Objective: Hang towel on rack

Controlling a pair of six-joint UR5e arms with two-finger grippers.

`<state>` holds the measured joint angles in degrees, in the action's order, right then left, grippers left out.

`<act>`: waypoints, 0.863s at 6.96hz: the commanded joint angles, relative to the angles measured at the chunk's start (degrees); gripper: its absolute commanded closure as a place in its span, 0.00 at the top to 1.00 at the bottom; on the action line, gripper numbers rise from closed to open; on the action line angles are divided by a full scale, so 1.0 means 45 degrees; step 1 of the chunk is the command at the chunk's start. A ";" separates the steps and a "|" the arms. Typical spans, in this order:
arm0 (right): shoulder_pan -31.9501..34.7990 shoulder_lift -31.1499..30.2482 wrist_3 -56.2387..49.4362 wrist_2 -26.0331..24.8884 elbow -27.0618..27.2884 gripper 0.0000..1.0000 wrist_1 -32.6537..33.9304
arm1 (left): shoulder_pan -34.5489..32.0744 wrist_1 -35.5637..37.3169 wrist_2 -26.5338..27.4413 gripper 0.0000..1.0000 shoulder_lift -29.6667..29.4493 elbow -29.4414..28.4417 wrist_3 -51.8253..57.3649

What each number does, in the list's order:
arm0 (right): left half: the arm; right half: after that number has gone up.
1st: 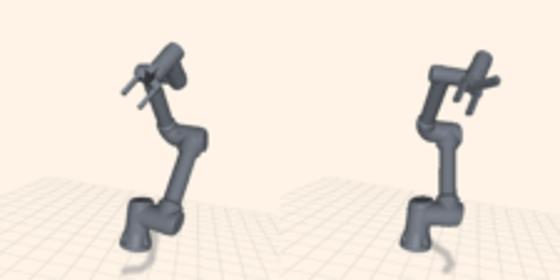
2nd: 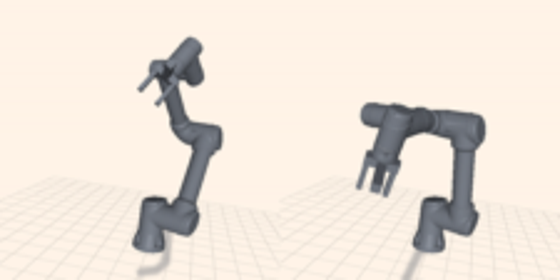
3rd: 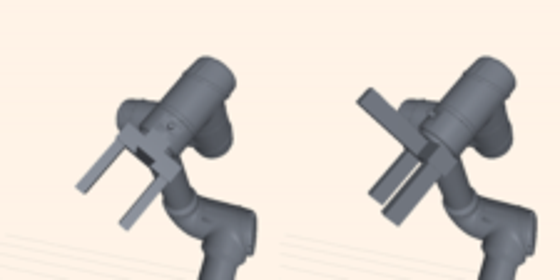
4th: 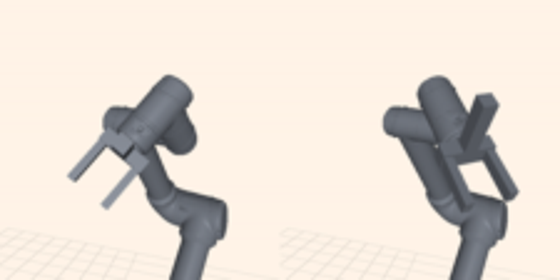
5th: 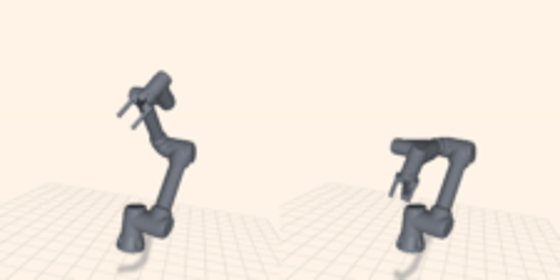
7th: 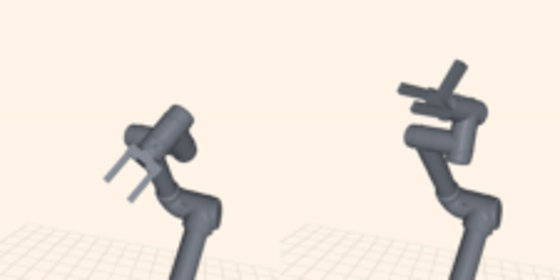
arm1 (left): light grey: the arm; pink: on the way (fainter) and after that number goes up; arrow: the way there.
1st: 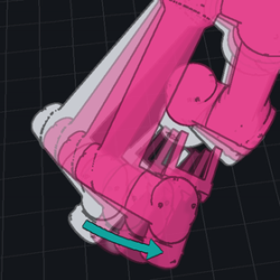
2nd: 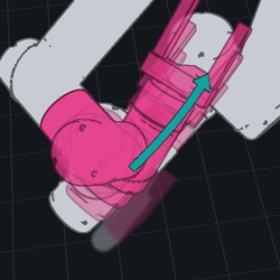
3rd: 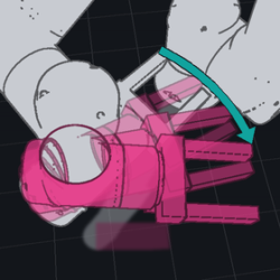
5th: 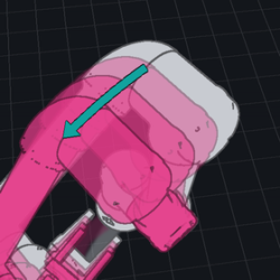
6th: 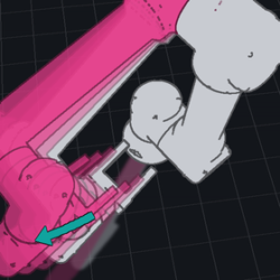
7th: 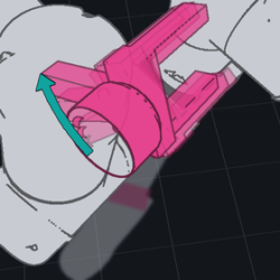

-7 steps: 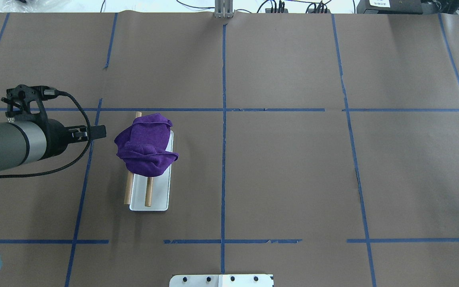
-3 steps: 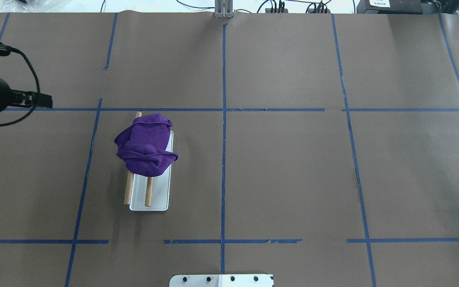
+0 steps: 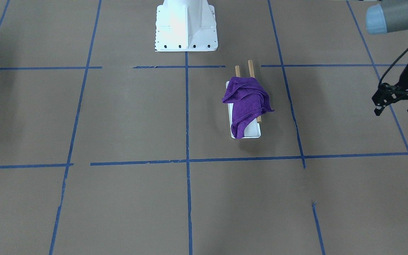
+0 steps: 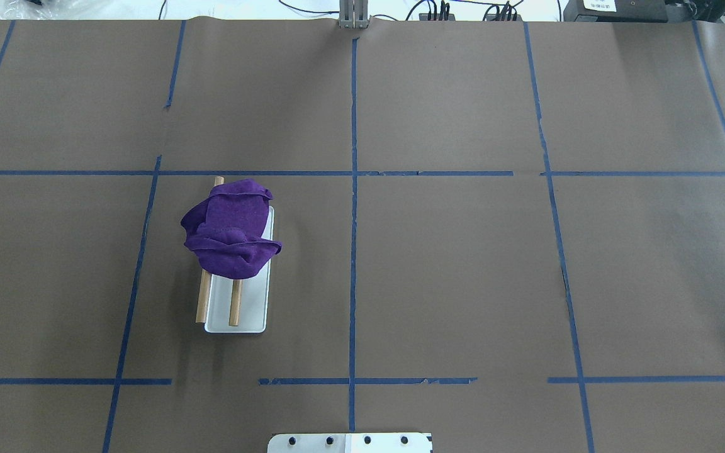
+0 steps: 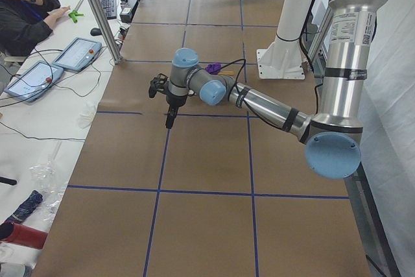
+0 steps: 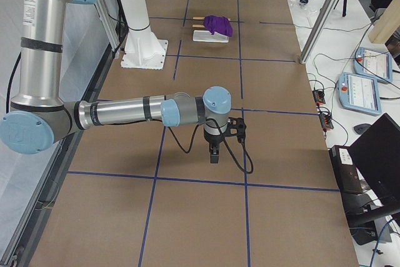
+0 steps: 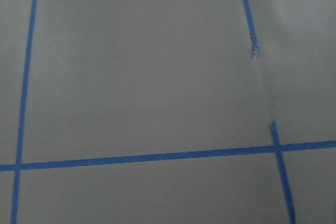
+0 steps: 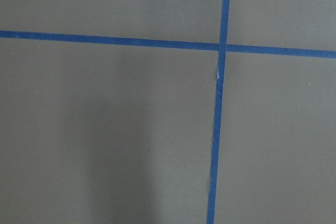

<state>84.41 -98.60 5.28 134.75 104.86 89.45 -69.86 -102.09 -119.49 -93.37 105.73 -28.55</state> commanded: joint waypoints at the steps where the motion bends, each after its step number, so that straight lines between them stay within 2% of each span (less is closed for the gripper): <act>1: 0.0734 -0.0061 -0.0901 0.0875 -0.0664 1.00 0.0005 | -0.1830 0.0012 -0.1507 1.00 -0.0013 -0.2081 0.3087; 2: 0.0813 -0.0081 -0.0707 0.0837 -0.0704 1.00 0.0005 | -0.2514 0.0012 -0.2345 1.00 -0.0013 -0.2960 0.4146; 3: 0.0871 -0.0081 -0.0705 0.0817 -0.0743 1.00 0.0005 | -0.3082 0.0031 -0.2624 1.00 0.0065 -0.3356 0.4756; 6: 0.0872 0.0016 -0.0667 0.0817 -0.1016 1.00 0.0005 | -0.4003 0.1942 -0.2666 1.00 -0.0013 -0.3184 0.5478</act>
<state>88.30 -98.76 2.20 138.43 100.65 89.49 -86.23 -96.13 -131.28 -93.32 91.44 -6.30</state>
